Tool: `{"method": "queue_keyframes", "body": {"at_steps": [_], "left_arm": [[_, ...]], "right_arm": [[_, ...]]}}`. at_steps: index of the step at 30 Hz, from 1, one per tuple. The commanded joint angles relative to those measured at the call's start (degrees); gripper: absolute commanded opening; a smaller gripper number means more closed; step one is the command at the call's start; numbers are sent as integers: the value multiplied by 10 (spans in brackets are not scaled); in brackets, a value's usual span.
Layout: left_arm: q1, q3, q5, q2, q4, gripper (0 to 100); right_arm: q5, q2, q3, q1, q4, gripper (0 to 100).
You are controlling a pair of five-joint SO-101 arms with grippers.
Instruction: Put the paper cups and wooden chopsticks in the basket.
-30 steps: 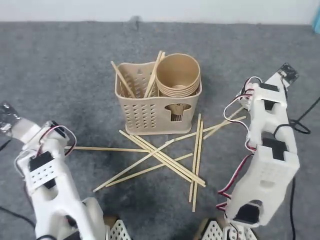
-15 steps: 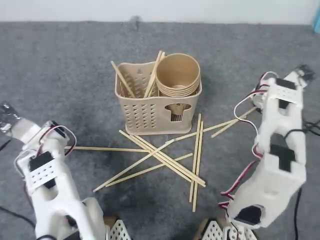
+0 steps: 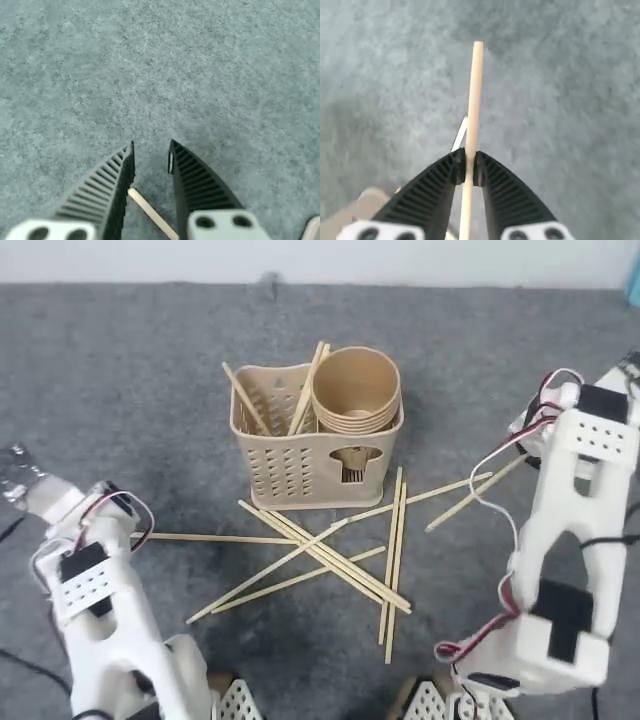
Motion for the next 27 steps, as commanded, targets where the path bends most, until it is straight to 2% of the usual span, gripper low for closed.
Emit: {"method": "queue_keyframes", "body": {"at_steps": [1, 8, 19, 27], "left_arm": [[12, -2, -16, -4, -11, 105], [12, -2, -18, -4, -11, 105], [12, -2, -18, -4, -11, 105], [12, -2, -18, -4, -11, 105]], "right_arm": [[11, -92, -27, -22, 40, 7], [11, -247, 30, -70, 58, 7], [71, -500, 259, -119, -172, 7], [98, -618, 270, -246, -273, 7]]}}
